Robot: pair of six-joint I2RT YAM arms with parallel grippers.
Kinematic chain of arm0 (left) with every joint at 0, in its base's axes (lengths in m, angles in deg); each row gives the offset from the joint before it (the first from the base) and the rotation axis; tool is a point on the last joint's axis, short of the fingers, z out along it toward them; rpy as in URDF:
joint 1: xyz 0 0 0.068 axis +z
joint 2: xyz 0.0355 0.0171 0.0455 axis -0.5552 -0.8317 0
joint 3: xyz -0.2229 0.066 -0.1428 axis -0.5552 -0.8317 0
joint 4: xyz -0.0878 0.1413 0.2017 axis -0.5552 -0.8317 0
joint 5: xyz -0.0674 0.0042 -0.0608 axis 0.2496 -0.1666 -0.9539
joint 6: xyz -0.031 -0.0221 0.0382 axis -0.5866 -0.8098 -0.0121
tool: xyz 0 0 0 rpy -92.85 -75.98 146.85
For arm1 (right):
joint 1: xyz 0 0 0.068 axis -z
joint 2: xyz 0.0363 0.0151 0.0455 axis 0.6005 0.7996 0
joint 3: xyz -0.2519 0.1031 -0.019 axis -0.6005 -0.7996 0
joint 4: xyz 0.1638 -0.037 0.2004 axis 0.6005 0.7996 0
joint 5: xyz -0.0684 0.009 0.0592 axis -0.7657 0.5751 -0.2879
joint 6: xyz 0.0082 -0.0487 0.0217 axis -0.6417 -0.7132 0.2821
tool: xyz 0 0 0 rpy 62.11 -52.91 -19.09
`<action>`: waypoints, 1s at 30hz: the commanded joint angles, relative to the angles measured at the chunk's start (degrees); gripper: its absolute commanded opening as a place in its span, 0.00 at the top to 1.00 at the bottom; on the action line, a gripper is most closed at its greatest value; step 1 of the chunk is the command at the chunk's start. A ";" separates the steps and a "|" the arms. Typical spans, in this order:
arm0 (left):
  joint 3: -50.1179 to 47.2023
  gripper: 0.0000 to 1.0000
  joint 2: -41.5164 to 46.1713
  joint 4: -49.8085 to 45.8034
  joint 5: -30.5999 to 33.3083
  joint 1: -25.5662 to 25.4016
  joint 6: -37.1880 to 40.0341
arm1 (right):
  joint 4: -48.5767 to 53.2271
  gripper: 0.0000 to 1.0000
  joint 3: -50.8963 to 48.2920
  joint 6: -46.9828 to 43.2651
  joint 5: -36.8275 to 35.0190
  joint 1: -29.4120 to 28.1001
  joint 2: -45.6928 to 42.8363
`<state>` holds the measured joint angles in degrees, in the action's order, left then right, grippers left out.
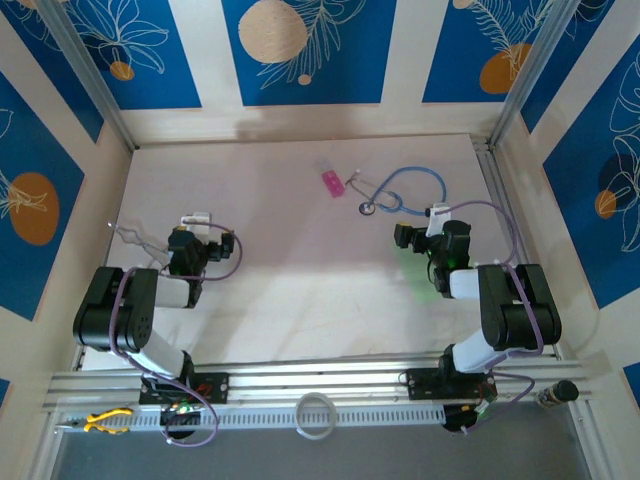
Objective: Fold a paper plane with a square sheet of paper (pick it up from the middle)
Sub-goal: Move the square sheet of paper to the center of the table.
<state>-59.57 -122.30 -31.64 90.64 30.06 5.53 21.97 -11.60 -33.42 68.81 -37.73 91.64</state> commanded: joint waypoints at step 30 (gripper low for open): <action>12.50 0.00 27.14 -48.66 14.31 -0.12 -20.55 | 58.42 0.01 20.66 24.57 23.46 17.46 -11.09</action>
<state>-50.70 -97.26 -61.78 101.52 30.06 -6.07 68.13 7.09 -15.19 79.26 -24.15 78.03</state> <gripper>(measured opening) 0.998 0.991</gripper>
